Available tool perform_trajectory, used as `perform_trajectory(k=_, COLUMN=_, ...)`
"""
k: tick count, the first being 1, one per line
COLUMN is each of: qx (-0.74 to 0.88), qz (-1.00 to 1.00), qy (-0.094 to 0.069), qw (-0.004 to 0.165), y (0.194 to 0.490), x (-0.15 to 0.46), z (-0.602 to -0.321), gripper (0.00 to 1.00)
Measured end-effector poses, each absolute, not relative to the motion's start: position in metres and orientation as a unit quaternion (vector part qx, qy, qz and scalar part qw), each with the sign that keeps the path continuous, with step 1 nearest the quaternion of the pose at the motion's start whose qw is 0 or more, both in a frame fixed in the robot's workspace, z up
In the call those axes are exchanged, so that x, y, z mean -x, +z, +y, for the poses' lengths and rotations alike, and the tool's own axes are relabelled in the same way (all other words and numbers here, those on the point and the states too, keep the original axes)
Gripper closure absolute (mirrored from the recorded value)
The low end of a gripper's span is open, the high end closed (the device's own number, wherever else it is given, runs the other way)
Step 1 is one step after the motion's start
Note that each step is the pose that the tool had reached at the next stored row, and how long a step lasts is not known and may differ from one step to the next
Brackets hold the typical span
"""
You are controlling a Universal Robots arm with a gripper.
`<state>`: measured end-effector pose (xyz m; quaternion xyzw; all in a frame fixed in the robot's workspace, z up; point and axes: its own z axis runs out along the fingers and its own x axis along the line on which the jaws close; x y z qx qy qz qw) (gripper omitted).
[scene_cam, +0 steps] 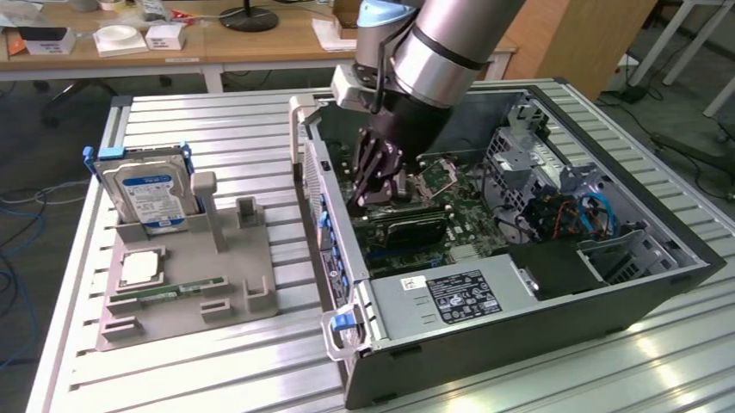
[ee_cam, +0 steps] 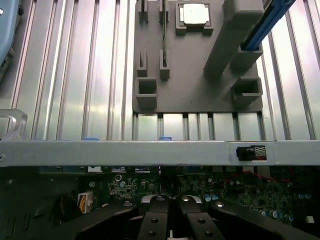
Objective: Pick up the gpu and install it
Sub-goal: 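Press down on the gpu until it lock into place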
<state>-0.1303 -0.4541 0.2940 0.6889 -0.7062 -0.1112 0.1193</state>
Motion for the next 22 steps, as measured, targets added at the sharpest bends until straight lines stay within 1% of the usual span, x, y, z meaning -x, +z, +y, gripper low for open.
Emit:
perform_trajectory(k=6, qx=-0.689, qz=-0.706, qy=-0.113, qw=0.121, y=0.294, x=0.131, z=-0.453, gripper=0.9)
perform_trajectory(k=17, qx=-0.689, qz=-0.706, qy=-0.113, qw=0.122, y=0.292, x=0.128, z=-0.434, gripper=0.9)
perform_trajectory(k=22, qx=-0.689, qz=-0.705, qy=-0.113, qw=0.122, y=0.291, x=0.132, z=-0.433, gripper=0.9)
